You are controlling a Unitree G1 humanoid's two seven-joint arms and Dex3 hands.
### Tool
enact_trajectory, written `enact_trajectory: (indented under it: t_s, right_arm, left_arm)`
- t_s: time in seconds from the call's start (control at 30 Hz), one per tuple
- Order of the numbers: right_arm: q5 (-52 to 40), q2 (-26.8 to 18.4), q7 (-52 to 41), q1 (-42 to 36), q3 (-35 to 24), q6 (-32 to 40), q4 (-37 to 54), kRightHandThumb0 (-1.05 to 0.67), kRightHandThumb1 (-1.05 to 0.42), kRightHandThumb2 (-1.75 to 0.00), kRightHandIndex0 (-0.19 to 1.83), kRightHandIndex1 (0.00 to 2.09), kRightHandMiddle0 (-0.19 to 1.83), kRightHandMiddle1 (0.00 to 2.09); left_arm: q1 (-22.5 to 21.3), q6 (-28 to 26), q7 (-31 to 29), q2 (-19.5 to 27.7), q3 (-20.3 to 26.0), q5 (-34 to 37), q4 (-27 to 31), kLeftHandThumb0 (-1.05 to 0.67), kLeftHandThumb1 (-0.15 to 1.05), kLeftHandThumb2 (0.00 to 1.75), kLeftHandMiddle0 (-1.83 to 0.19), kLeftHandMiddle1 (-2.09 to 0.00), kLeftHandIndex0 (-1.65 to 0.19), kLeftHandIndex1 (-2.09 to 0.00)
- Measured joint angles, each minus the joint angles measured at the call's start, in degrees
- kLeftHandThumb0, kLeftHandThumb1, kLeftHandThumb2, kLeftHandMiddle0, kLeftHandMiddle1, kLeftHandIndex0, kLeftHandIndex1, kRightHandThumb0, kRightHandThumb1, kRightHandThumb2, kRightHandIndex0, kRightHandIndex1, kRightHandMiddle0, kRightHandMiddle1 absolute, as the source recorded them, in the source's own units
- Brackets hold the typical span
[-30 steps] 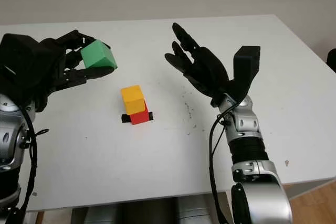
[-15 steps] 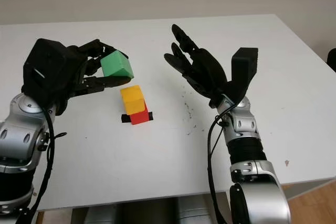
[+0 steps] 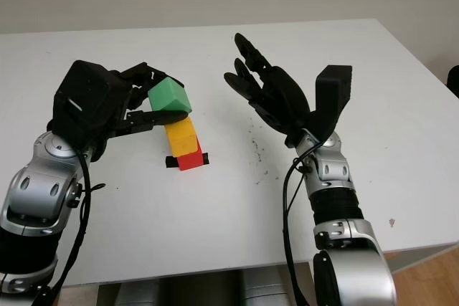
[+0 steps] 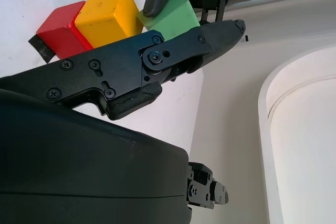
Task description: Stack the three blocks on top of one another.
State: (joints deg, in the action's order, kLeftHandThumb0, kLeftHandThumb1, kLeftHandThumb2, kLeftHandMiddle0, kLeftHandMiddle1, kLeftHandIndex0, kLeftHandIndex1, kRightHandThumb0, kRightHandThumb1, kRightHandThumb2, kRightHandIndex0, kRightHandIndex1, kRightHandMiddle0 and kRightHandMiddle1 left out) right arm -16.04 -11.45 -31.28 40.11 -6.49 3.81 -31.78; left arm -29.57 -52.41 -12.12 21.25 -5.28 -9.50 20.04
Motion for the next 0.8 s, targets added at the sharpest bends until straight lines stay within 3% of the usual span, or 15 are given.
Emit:
enact_trajectory:
  t_s: [0.5, 0.8]
  right_arm:
    - [0.0, 0.8, 0.6, 0.0, 0.0, 0.6, 0.0, -0.76, -0.96, -0.05, -0.19, 0.0, -0.06, 0.07]
    - [0.0, 1.3, 0.9, 0.0, 0.0, 0.5, 0.0, -0.77, -0.96, -0.05, -0.19, 0.0, -0.08, 0.06]
  left_arm:
    - [-1.2, -10.7, -4.8, 5.4, -1.0, 0.2, 6.4, -0.3, 0.97, 0.05, -0.2, -0.06, -0.42, -1.71]
    - [-1.7, -10.9, -5.3, 6.5, -1.7, 0.1, 6.8, -0.29, 0.97, 0.05, -0.2, -0.06, -0.41, -1.72]
